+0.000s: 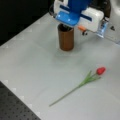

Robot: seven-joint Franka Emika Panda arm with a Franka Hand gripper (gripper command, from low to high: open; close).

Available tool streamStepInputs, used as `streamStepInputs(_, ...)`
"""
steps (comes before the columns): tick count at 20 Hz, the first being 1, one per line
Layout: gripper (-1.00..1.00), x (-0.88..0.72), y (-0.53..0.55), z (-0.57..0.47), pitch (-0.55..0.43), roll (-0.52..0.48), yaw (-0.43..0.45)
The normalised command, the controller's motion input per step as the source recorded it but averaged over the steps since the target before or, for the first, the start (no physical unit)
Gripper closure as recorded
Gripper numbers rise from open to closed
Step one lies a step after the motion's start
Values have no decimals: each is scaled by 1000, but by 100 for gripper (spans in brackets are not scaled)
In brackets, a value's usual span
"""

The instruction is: Flower insertion into a vase

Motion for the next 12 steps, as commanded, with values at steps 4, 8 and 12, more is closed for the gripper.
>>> streamStepInputs(4, -100, 374, 344, -7, 37, 80, -95)
streamStepInputs(8, -100, 407, 178, -6, 77, 82, -84)
streamStepInputs(12, -100, 432, 126, -57, 74, 79, -75)
